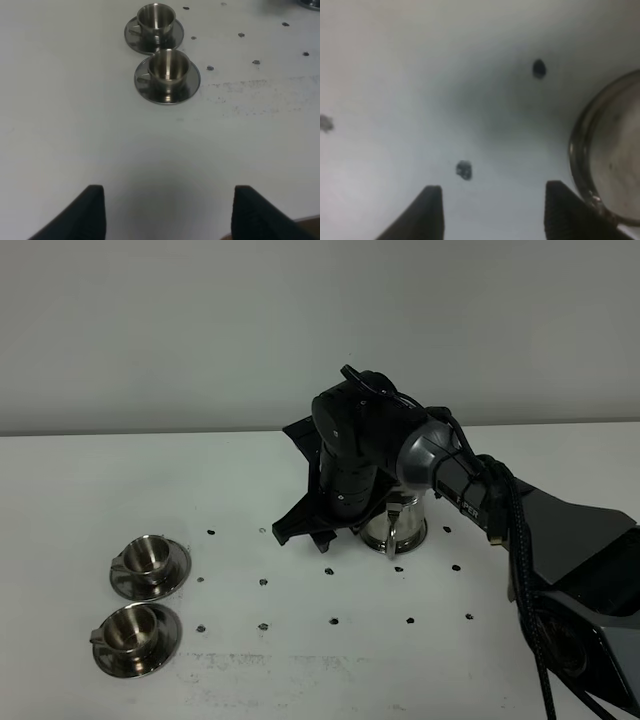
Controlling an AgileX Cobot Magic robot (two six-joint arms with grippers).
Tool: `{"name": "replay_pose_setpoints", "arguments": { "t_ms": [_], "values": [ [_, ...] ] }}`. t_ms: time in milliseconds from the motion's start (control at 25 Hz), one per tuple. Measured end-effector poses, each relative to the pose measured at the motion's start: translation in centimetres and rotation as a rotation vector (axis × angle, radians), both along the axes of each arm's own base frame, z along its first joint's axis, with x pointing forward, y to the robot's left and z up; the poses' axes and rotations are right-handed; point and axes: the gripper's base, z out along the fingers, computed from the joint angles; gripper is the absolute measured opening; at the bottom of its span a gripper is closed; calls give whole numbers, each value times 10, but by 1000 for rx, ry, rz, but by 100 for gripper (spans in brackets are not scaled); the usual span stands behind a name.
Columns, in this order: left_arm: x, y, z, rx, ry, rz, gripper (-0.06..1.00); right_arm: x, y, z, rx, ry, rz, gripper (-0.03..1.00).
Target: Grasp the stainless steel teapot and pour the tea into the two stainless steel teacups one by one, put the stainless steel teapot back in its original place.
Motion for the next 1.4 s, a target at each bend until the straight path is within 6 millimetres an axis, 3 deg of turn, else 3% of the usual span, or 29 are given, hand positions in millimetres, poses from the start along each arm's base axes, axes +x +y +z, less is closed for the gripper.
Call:
{"name": "replay_pose_setpoints", "arguments": {
  "t_ms": [200,1400],
  "values": [
    [0,0,0,0,0,0,54,1,-10,-13,-30,42,-18,43],
    [0,0,0,0,0,0,54,8,-20,-13,-4,61,-65,43]
  ]
}}
